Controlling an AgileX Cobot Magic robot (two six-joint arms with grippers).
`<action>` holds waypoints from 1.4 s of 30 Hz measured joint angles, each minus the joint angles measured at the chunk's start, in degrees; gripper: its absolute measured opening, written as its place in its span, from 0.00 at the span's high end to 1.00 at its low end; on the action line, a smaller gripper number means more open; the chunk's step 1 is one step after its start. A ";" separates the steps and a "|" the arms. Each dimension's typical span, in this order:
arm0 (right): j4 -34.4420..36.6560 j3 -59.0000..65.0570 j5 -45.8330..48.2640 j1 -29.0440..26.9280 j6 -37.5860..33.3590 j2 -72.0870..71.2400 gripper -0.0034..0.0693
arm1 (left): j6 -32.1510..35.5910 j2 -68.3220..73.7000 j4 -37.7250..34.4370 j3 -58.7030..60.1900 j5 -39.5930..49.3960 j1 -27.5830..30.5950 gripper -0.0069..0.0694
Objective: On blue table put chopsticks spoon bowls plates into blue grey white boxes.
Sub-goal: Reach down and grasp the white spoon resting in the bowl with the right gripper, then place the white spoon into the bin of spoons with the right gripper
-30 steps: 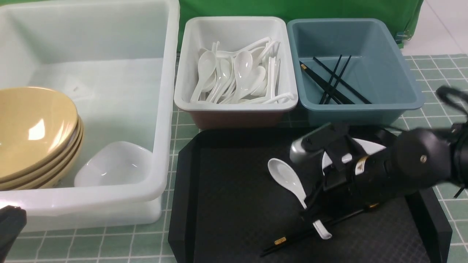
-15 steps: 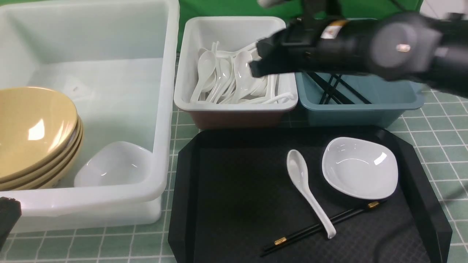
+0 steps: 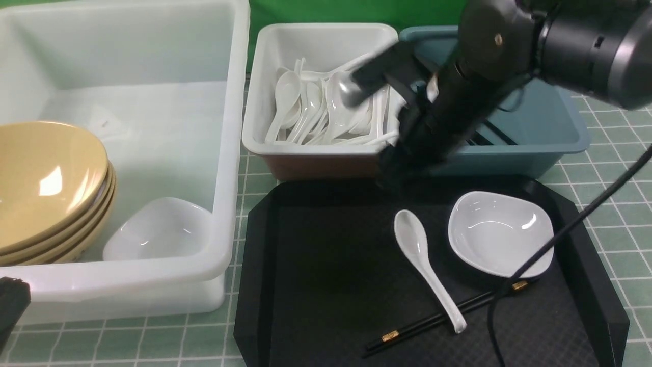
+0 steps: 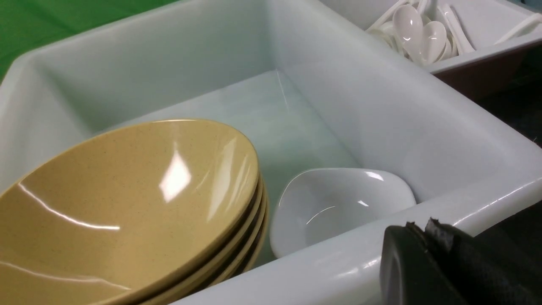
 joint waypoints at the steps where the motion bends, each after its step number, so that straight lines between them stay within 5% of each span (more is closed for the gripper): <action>1: -1.13 2.06 0.21 -0.14 0.92 -0.43 0.21 | 0.00 0.00 0.00 0.00 0.00 0.00 0.90; 13: 0.18 17.99 -12.42 -0.20 3.35 2.07 0.23 | 0.00 0.00 0.00 0.00 -0.22 0.00 0.90; 16: 0.71 17.98 -14.26 -0.20 3.35 2.71 0.35 | 0.00 0.00 0.00 0.00 -0.22 0.00 0.90; 19: 2.03 17.98 -15.40 -0.20 3.14 2.65 0.63 | 0.00 0.00 0.00 0.00 -0.22 0.00 0.90; 21: 2.86 17.98 -15.42 -0.20 3.13 2.45 0.70 | 0.00 0.00 0.00 0.00 -0.22 0.00 0.90; 38: 3.84 18.26 -15.78 -0.20 0.09 -12.32 0.69 | 0.00 0.00 0.00 0.00 -0.22 0.00 0.90; 42: 4.79 16.44 -30.20 -0.20 -0.19 -14.49 0.69 | 0.00 0.00 0.00 0.00 -0.17 0.00 0.90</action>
